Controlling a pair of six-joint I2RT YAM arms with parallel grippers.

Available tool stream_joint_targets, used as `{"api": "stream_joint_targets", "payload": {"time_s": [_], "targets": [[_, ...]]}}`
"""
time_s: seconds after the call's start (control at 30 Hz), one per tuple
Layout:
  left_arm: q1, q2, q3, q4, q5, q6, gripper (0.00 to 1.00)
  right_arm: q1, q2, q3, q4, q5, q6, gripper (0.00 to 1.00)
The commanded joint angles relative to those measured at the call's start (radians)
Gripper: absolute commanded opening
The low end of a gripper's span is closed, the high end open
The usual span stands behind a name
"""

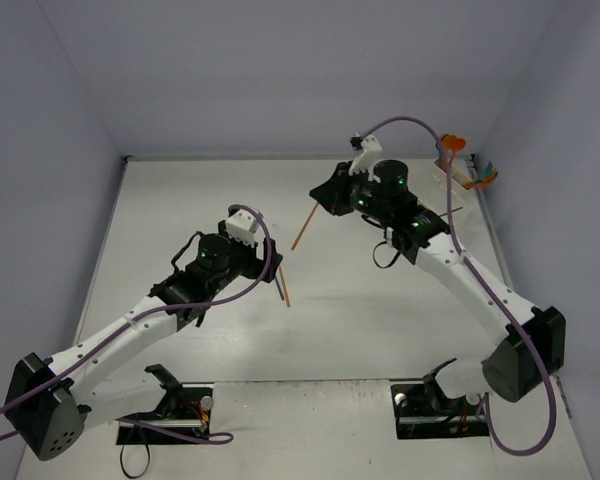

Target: Sort the eating utensils into containers

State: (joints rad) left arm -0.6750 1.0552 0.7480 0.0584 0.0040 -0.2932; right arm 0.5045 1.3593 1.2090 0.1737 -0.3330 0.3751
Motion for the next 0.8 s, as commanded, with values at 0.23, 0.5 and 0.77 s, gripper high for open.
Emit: {"api": "stream_joint_targets", "payload": {"time_s": [0.23,0.5,0.77], "targets": [[0.002,0.101,-0.041,0.064,-0.090,-0.339,0.75,-0.413,-0.233,-0.112,0.100,0.219,-0.116,0.00],[0.007,0.098,-0.042,0.008,-0.127,-0.351,0.75,-0.589,-0.222,-0.169,0.163,0.276,-0.121,0.00],[0.017,0.096,-0.046,-0.027,-0.134,-0.352,0.75,-0.600,-0.188,-0.211,0.223,0.308,-0.118,0.00]]}}
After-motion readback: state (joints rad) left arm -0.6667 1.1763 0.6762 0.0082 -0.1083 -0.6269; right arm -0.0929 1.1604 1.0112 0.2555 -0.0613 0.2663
